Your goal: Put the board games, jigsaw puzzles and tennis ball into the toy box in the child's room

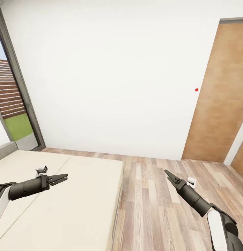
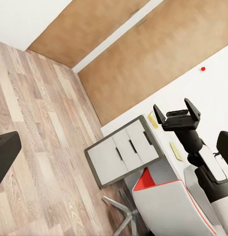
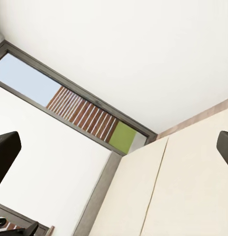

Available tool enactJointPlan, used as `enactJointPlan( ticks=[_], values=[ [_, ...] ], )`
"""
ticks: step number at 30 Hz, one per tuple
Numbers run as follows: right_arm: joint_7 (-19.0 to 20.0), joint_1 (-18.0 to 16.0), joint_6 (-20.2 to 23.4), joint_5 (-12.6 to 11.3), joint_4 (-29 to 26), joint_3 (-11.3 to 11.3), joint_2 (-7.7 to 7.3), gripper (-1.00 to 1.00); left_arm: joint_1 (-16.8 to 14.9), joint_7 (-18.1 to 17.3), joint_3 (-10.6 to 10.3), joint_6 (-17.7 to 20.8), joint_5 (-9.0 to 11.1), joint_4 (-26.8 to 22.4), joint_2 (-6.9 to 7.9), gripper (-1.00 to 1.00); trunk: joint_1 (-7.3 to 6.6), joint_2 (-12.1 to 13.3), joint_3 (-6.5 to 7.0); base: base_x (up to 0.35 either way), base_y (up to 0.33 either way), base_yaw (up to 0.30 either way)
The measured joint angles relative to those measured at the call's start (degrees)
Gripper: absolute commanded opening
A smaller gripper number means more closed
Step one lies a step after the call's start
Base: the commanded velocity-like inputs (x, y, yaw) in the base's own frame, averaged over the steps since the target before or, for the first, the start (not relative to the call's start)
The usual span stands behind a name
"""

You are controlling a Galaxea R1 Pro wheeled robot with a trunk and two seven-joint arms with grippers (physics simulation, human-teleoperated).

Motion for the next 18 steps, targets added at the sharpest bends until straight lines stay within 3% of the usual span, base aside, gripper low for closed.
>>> enactJointPlan(
  ticks=[10, 18],
  values=[
    [-0.03, 0.0, -0.01, -0.01, 0.0, 0.0, 0.05, 1.0, -0.01, 0.01, 0.0, 0.03, 0.0, -0.01, 0.01, 1.0, 0.0, 0.0, 0.01, -0.022, 0.089, -0.025],
    [-0.04, 0.01, -0.01, -0.01, -0.01, -0.01, 0.08, 1.0, -0.02, 0.0, -0.03, 0.0, 0.0, 0.01, -0.01, 1.0, 0.0, 0.0, 0.19, -0.008, 0.036, -0.171]
  ],
)
